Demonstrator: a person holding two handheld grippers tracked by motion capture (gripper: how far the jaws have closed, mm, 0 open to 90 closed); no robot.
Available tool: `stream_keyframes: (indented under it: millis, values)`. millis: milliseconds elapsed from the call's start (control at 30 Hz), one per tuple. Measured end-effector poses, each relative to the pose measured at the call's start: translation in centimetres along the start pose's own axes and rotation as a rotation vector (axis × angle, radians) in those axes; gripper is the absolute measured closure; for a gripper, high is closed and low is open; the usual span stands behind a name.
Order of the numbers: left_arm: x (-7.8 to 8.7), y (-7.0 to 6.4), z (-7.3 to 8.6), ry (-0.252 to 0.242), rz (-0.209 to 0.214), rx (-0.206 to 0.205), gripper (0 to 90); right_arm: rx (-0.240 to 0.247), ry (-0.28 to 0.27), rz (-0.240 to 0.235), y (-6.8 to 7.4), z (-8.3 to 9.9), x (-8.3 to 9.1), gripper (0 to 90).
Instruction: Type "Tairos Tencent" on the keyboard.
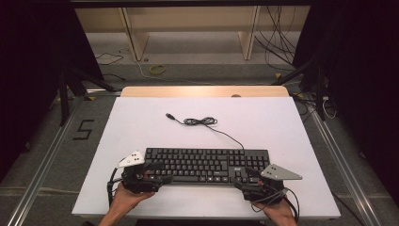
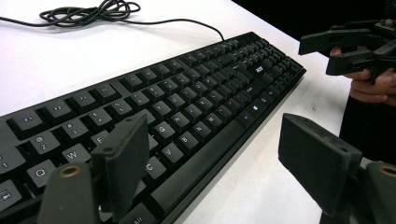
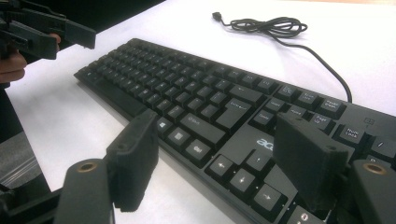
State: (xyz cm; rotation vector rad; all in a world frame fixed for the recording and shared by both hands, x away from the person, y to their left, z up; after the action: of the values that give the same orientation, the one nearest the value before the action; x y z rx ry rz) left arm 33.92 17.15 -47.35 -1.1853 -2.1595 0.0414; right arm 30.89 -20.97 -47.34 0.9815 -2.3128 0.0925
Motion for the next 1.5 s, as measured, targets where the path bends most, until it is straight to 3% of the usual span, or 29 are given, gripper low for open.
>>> stream_keyframes:
  millis: [767, 1200, 1500]
  values:
    - [0.1, 0.2, -0.1, -0.004, -0.008, 0.005, 24.4, 0.003, 0.004, -0.01, 0.4, -0.8, -0.4, 32.7]
    - [0.4, 0.6, -0.1, -0.002, -0.034, 0.029, 24.5, 0.012, 0.019, -0.036, 1.0, -2.8, -1.8, 32.1]
    - [0.7, 1.1, 0.0, 0.011, -0.058, 0.055, 25.2, 0.023, 0.043, -0.059, 1.5, -4.6, -3.7, 32.9]
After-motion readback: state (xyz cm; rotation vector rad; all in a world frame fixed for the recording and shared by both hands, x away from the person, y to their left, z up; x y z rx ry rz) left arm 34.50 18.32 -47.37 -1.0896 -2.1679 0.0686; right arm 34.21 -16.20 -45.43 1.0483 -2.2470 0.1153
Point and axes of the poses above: each handheld gripper's, and its own axes: x roughly backward along the jaws, z roughly out of its underside, y roughly to its left, the point moved 2 cm from there along -x, roughly forward along the jaws, and after that the axes turned 8 degrees about y, right-handed, at the moved point
